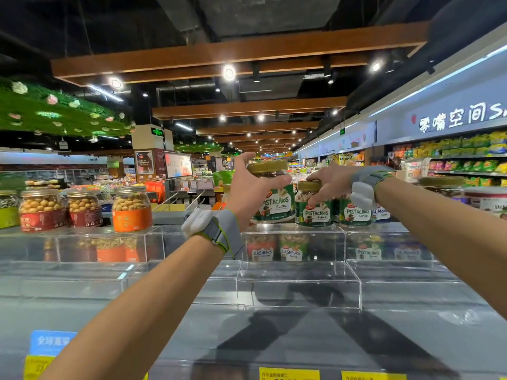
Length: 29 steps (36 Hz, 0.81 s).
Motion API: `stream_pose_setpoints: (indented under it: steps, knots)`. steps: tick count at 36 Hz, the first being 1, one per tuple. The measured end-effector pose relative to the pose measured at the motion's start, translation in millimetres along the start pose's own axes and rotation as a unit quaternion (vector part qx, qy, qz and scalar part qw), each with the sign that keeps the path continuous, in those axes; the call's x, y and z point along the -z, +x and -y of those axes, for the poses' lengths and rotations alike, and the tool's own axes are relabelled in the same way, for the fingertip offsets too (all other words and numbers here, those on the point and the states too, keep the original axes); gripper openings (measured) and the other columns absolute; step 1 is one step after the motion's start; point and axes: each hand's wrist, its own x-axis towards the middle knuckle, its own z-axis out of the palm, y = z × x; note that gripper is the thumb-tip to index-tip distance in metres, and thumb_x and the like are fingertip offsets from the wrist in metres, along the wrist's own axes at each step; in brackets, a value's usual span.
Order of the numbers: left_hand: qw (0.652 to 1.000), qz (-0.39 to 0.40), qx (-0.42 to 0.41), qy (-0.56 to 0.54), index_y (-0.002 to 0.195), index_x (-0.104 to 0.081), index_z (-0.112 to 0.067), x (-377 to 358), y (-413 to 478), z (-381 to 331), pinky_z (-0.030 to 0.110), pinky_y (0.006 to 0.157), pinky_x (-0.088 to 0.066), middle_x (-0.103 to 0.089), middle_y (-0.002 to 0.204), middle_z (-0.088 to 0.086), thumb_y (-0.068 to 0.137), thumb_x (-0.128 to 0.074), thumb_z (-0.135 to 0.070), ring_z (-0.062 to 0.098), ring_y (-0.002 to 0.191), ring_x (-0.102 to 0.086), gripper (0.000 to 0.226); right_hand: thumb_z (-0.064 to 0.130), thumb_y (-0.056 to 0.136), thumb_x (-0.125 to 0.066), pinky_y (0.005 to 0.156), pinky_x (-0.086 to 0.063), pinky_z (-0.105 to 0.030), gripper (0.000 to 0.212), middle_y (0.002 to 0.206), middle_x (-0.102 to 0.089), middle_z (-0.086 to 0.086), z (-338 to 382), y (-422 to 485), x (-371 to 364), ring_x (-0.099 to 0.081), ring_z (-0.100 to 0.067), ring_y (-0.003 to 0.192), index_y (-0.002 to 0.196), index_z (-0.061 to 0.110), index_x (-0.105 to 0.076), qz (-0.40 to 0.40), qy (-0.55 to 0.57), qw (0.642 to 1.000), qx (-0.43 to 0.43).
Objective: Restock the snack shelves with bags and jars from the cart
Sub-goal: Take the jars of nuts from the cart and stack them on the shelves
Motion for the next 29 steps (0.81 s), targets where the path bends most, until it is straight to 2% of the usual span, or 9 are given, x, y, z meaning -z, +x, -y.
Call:
stream_pose_setpoints:
  steps: [4, 7, 11, 14, 16, 18, 22, 25, 29]
  knots:
    - [1.0, -0.001, 0.004, 0.008, 0.135, -0.037, -0.034, -0.6, -1.0, 0.2, 0.053, 0.103, -0.048, -0.05, 0.137, 0.004, 0.056, -0.092, -0.039, 0.03, 0.118, -0.056, 0.097, 0.071, 0.076, -0.069, 0.088, -0.056, -0.04, 0.077, 0.099, -0.067, 0.001, 2.1, -5.9, 2.5, -0.061, -0.014, 0.085, 0.136, 0.026, -0.051, 0.002, 0.005, 1.0, 0.01]
    - [1.0, -0.001, 0.005, 0.0, 0.138, -0.036, -0.029, -0.8, 0.3, 4.1, 0.051, 0.102, -0.049, -0.053, 0.128, 0.0, 0.067, -0.092, -0.026, 0.026, 0.114, -0.058, 0.09, 0.066, 0.08, -0.069, 0.085, -0.055, -0.036, 0.077, 0.098, -0.065, 0.002, 2.5, -11.0, 3.6, -0.058, -0.01, 0.079, 0.141, 0.024, -0.049, 0.0, 0.016, 1.0, 0.015]
    - [1.0, 0.005, 0.015, 0.001, 0.136, -0.036, -0.03, -1.9, -1.7, 4.7, 0.053, 0.101, -0.05, -0.056, 0.126, 0.002, 0.062, -0.094, -0.028, 0.028, 0.111, -0.061, 0.094, 0.068, 0.078, -0.069, 0.107, -0.044, -0.046, 0.093, 0.121, -0.057, -0.006, 2.6, -17.2, 5.0, -0.053, -0.024, 0.112, 0.151, 0.02, -0.037, -0.008, 0.045, 0.999, 0.007]
    - [1.0, 0.016, 0.025, 0.008, 0.134, -0.035, -0.037, -3.1, -2.9, 3.3, 0.054, 0.1, -0.05, -0.053, 0.134, 0.005, 0.044, -0.094, -0.043, 0.032, 0.116, -0.06, 0.108, 0.056, 0.088, -0.066, 0.107, -0.04, -0.039, 0.077, 0.146, -0.05, -0.004, 9.5, -26.7, 16.8, -0.049, -0.025, 0.131, 0.15, 0.019, -0.041, -0.114, 0.203, 0.97, 0.068]
    - [0.999, 0.027, 0.019, 0.015, 0.137, -0.033, -0.038, -2.4, -1.7, 3.7, 0.048, 0.099, -0.052, -0.056, 0.132, 0.005, 0.049, -0.096, -0.039, 0.029, 0.114, -0.061, 0.108, 0.053, 0.092, -0.061, 0.102, -0.044, -0.035, 0.059, 0.138, -0.057, 0.004, 22.3, -34.6, 31.0, -0.055, -0.015, 0.122, 0.143, 0.025, -0.051, -0.141, 0.319, 0.93, 0.116]
    - [0.999, 0.036, 0.002, 0.018, 0.142, -0.031, -0.034, -4.5, -0.7, 7.2, 0.036, 0.093, -0.053, -0.062, 0.122, 0.001, 0.06, -0.096, -0.023, 0.022, 0.108, -0.065, 0.105, 0.056, 0.092, -0.059, 0.099, -0.05, -0.034, 0.051, 0.127, -0.063, 0.012, 36.6, -42.0, 42.6, -0.061, -0.009, 0.112, 0.135, 0.029, -0.059, -0.096, 0.357, 0.916, 0.155]
    - [0.996, 0.053, -0.061, 0.031, 0.145, -0.028, -0.033, -11.8, -0.3, 7.4, 0.027, 0.09, -0.056, -0.064, 0.116, -0.005, 0.063, -0.096, -0.011, 0.011, 0.098, -0.071, 0.109, 0.052, 0.089, -0.066, 0.086, -0.056, -0.027, 0.049, 0.123, -0.063, 0.01, 60.6, -42.3, 54.1, -0.062, -0.008, 0.109, 0.133, 0.031, -0.059, -0.021, 0.297, 0.938, 0.177]
    - [0.996, 0.053, -0.072, 0.016, 0.148, -0.024, -0.034, -15.1, -0.8, 4.5, 0.02, 0.084, -0.055, -0.062, 0.118, -0.004, 0.066, -0.093, -0.006, 0.012, 0.098, -0.072, 0.11, 0.055, 0.084, -0.071, 0.09, -0.047, -0.024, 0.055, 0.127, -0.06, 0.01, 67.0, -41.5, 58.6, -0.056, -0.007, 0.115, 0.134, 0.034, -0.058, -0.043, 0.25, 0.948, 0.191]
    - [0.994, 0.051, -0.096, 0.008, 0.15, -0.021, -0.031, -13.0, 1.2, 4.7, 0.013, 0.073, -0.054, -0.064, 0.118, 0.007, 0.067, -0.092, -0.001, 0.015, 0.093, -0.074, 0.114, 0.06, 0.077, -0.075, 0.092, -0.047, -0.027, 0.064, 0.128, -0.056, 0.014, 68.1, -44.7, 64.1, -0.054, 0.003, 0.102, 0.133, 0.037, -0.056, -0.061, 0.205, 0.957, 0.198]
